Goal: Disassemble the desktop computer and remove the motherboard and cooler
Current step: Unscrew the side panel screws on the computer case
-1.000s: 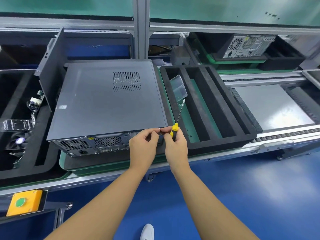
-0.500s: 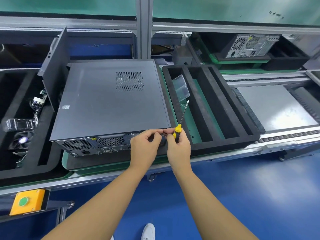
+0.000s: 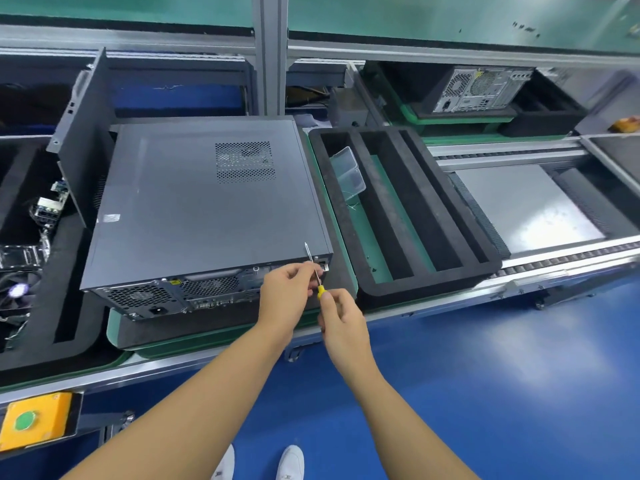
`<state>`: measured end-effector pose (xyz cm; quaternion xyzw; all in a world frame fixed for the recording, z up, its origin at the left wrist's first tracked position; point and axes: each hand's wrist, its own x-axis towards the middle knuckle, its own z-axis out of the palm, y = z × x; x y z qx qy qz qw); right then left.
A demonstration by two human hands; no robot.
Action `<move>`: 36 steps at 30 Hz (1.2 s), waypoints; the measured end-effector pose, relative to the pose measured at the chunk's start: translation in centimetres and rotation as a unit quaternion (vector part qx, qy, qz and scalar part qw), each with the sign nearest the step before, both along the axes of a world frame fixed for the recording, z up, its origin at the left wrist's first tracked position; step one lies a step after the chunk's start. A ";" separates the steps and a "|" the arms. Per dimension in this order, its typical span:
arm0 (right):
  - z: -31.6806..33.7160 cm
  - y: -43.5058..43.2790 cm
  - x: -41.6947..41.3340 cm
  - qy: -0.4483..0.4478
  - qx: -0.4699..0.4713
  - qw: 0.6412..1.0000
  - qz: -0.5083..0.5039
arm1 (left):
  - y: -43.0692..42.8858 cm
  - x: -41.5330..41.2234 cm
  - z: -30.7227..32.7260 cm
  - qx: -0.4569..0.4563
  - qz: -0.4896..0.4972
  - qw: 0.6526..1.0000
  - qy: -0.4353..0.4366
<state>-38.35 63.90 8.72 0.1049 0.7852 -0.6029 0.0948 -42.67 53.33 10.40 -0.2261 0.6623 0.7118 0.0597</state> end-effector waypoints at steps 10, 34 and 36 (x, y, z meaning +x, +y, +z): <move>0.7 0.9 3.0 -0.012 0.028 0.999 -0.043 | 0.4 0.8 -0.5 0.199 -0.081 0.976 -0.024; 0.8 -0.3 3.1 -0.003 0.083 0.994 -0.066 | -0.8 0.2 -1.2 0.230 -0.102 0.967 -0.033; 0.8 -0.4 3.1 -0.006 0.082 0.994 -0.069 | -0.9 0.2 -1.2 0.230 -0.102 0.967 -0.031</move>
